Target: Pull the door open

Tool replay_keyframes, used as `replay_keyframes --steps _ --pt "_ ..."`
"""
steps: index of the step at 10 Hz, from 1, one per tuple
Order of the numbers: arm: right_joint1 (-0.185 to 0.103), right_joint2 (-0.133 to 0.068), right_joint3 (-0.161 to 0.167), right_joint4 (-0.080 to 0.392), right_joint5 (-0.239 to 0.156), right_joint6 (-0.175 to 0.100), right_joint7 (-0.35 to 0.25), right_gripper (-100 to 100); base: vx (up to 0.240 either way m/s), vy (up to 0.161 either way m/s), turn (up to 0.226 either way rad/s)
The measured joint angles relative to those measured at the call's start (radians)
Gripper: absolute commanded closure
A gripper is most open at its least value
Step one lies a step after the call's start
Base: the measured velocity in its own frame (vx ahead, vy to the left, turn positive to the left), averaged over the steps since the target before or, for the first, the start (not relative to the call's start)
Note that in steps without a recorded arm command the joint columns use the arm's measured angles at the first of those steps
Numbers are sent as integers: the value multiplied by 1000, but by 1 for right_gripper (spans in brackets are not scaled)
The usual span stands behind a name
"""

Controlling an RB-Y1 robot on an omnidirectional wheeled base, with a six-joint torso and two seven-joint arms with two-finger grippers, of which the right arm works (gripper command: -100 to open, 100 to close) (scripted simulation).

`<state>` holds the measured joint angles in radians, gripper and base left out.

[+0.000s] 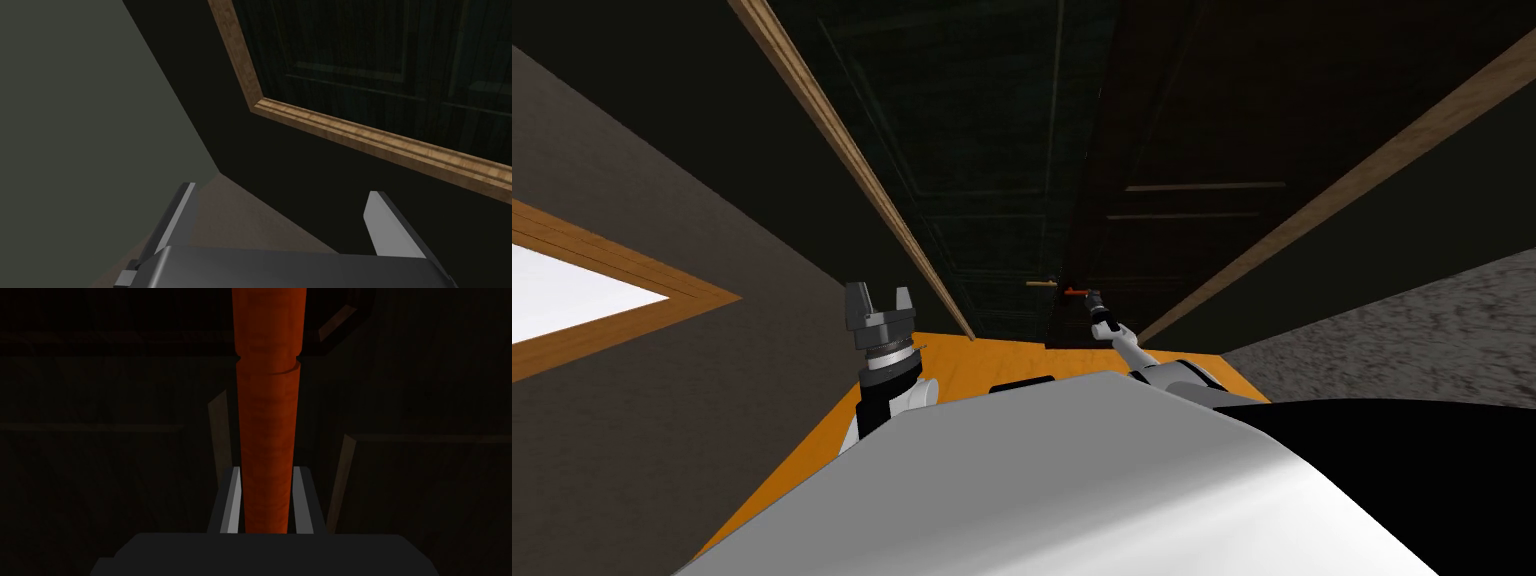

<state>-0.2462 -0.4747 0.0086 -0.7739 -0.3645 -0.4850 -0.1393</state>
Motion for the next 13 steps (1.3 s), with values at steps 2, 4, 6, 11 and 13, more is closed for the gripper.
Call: replay_keyframes --steps 2,4,6,11,13 --pt "13 -15 27 -12 0 -2 -21 100 -200 -51 132" --pt "-1 -31 66 11 3 -24 -53 100 -184 -73 106" --pt "15 -30 78 -8 4 -18 -60 100 -12 -13 -10" --pt "32 -42 96 -67 1 0 -68 100 -105 -59 88" --pt "39 -61 114 -76 0 -11 -87 100 -196 -75 121"
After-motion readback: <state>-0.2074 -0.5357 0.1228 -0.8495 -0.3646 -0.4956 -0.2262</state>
